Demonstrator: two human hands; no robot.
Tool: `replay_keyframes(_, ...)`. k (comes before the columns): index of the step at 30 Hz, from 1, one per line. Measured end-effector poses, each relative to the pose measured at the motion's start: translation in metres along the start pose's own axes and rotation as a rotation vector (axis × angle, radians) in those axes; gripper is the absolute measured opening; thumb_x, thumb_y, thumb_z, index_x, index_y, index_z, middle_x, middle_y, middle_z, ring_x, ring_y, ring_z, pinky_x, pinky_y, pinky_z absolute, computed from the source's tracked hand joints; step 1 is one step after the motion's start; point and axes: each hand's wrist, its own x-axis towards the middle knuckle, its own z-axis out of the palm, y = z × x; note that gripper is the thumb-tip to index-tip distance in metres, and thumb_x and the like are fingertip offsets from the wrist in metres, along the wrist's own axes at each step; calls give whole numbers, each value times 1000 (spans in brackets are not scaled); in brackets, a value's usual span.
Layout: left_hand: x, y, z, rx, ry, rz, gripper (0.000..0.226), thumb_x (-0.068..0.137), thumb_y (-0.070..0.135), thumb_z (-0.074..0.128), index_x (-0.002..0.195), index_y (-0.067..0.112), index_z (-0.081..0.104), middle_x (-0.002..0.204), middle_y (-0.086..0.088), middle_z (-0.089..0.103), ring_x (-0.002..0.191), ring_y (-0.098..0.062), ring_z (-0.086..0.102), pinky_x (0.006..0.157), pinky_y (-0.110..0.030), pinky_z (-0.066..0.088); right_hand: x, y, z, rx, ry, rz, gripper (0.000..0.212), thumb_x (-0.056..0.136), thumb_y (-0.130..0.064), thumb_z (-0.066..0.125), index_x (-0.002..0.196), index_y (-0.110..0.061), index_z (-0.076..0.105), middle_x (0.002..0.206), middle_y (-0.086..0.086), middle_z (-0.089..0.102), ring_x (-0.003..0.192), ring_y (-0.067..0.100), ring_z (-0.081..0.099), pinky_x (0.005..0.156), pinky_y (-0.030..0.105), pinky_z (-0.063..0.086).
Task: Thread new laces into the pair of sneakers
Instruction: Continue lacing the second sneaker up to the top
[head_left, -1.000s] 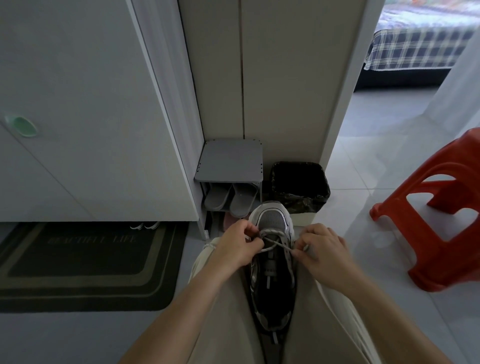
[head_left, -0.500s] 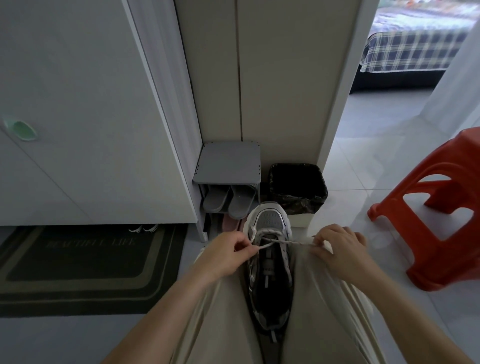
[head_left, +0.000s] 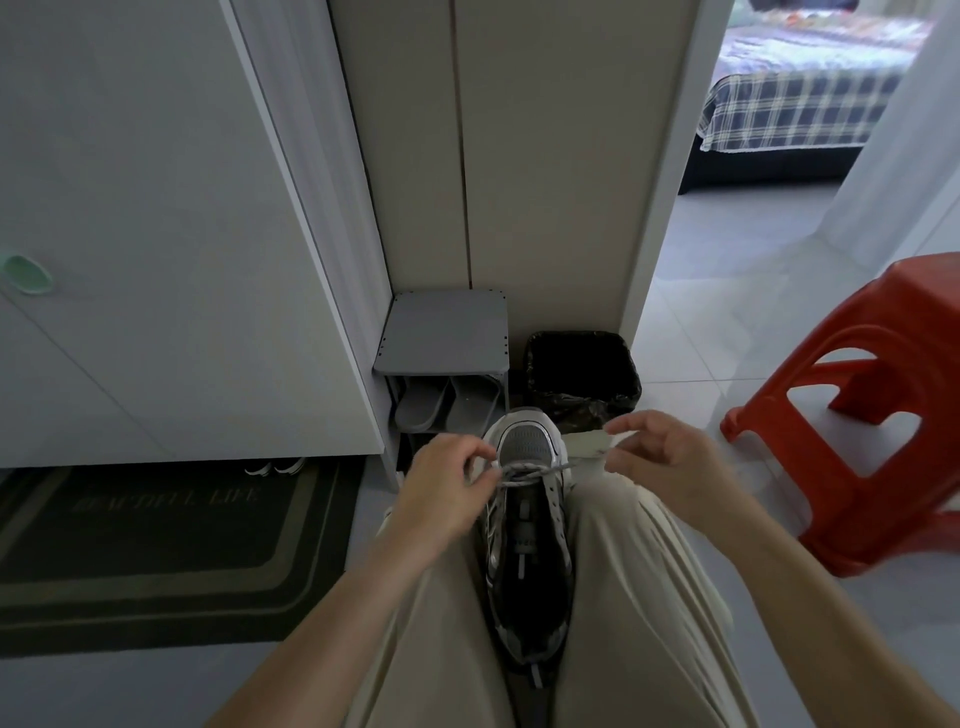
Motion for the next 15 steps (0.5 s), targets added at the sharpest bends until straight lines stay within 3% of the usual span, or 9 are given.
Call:
replay_keyframes(3,3,23,9,-33,-28,90,28,87,32,64,114,26,61,106,13,55,103,-5,49,93,-23,40,-1,-9,2,-40,-13,-57,26,79,-9,73,89,-30,62,74,-12,70,71,5,61,71,10,44)
replay_keyframes(5,8,38,17,-45,-87,160,35,86,33,64,119,25,60,116,11,59,111,-6,51,97,-28,42,-4,-14,2,-52,-20,-73,25,79,-9,74,88,-30,61,75,-14,70,71,0,61,69,7,43)
replay_keyframes(8,16,56,26,-16,-139,184,21,89,34,58,107,29,66,101,11,66,97,-5,58,85,-33,49,-6,-15,-4,-85,-12,-68,24,78,-11,74,88,-29,62,76,-11,71,75,4,64,73,14,49)
replay_keyframes(10,24,59,27,-39,-49,163,14,89,32,58,95,27,70,89,9,67,83,-5,59,77,-32,50,-7,-12,-13,-194,-29,-38,22,79,-15,74,86,-33,63,76,-8,71,75,6,65,76,24,53)
replay_keyframes(13,38,52,23,-110,67,53,13,88,33,63,92,26,72,85,7,65,74,-5,57,74,-29,49,-9,-4,-29,-378,-58,35,15,81,-20,71,79,-33,65,74,-4,70,72,14,66,75,35,54)
replay_keyframes(15,41,48,21,-127,85,2,13,86,34,65,96,27,70,86,7,62,73,-4,55,75,-29,50,-10,-2,-37,-343,3,46,11,83,-18,70,76,-27,69,71,0,70,67,19,65,70,34,52)
